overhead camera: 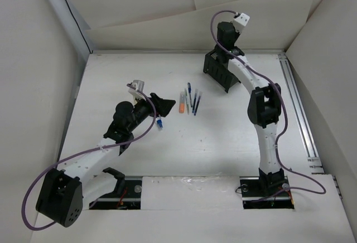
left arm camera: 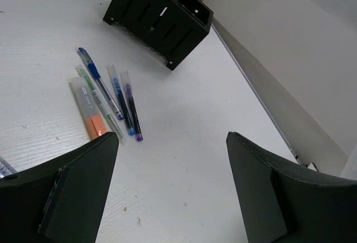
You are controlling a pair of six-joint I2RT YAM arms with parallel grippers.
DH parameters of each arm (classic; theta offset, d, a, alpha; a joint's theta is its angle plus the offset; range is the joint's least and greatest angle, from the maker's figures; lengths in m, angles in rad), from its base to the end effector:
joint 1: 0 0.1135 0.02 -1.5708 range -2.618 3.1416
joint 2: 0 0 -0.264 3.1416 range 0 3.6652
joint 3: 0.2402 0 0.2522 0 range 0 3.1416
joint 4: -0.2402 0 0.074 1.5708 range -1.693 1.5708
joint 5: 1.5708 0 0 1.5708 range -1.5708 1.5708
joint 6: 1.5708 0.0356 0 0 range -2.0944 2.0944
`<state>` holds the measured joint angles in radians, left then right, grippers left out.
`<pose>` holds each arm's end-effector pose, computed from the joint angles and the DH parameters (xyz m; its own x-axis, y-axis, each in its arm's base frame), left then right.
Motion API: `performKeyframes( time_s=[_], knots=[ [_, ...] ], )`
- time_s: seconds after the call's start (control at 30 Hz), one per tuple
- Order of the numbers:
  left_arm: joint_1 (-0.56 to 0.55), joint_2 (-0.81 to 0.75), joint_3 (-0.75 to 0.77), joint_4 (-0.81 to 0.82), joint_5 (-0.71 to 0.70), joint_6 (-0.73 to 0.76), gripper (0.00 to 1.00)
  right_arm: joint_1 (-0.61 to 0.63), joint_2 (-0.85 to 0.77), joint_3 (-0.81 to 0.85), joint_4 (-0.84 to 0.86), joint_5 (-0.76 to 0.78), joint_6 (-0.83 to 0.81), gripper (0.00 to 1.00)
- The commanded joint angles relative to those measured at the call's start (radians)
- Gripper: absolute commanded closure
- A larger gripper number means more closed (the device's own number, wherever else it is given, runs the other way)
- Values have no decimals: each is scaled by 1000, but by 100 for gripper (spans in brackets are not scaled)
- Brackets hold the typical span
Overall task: Sort the stationery into containers
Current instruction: Place the pen in the storage box, then pick up the pen from the center of the board.
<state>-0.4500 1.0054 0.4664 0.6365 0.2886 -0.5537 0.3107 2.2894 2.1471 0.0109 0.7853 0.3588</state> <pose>0.2002 -0.1079 0.2727 -0.2788 -0.4251 -0.8611 0.6177 0.6072 -0.4998 0.5248 0.1421 0.3239 0.0416 0.2742 -0.9608 0.4663 0.8452 0.2614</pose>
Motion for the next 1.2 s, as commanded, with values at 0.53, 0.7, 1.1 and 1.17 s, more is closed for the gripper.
performKeyframes(
  time_s=[0.53, 0.7, 1.1, 1.17],
  knots=[
    [-3, -31, 15, 57, 11, 14, 25, 82, -174, -228, 118, 83, -113, 38],
    [-3, -50, 15, 35, -17, 24, 25, 136, -350, -381, 118, 29, -113, 35],
    [-3, -59, 25, 26, -26, 34, 25, 254, -535, -801, -61, -315, 144, 98],
    [-3, -59, 25, 26, -26, 34, 25, 254, -519, -816, -72, -349, 144, 94]
  ],
)
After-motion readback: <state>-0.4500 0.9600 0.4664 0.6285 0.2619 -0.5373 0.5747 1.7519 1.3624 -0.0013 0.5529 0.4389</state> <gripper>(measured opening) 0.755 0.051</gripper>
